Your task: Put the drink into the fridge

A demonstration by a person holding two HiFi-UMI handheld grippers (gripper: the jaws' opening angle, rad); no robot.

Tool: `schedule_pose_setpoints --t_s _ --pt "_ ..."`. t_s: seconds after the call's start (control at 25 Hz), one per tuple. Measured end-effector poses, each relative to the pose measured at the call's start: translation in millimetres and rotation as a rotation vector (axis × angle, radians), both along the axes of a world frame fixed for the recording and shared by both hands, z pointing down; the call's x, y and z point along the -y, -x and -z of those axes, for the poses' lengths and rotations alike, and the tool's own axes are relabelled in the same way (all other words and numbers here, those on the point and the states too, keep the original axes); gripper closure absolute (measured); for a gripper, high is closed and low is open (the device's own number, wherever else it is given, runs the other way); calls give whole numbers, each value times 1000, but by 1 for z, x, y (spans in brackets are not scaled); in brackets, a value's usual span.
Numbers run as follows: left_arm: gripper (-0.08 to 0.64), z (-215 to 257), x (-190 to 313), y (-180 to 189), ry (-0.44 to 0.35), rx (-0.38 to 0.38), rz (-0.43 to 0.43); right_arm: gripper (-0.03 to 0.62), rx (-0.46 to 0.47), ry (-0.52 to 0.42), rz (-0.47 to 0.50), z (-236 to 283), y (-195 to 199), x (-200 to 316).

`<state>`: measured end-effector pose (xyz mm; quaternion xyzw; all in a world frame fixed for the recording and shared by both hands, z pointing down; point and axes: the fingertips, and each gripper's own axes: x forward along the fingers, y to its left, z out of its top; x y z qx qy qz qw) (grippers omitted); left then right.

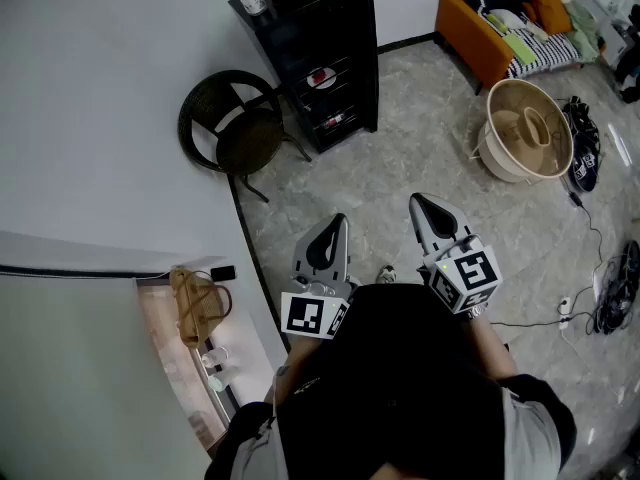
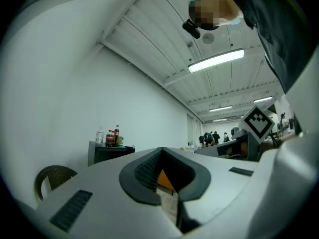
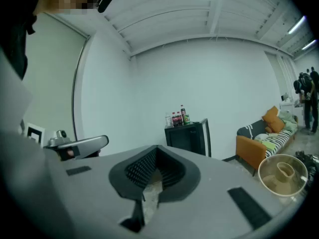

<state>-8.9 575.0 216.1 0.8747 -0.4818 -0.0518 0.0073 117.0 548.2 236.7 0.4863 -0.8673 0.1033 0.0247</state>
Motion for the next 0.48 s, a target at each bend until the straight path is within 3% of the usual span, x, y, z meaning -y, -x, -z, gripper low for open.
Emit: schedule_pose_setpoints --t_s 0.48 --pt "551 -6 -11 12 27 -7 75 578 5 10 82 -1 20 -5"
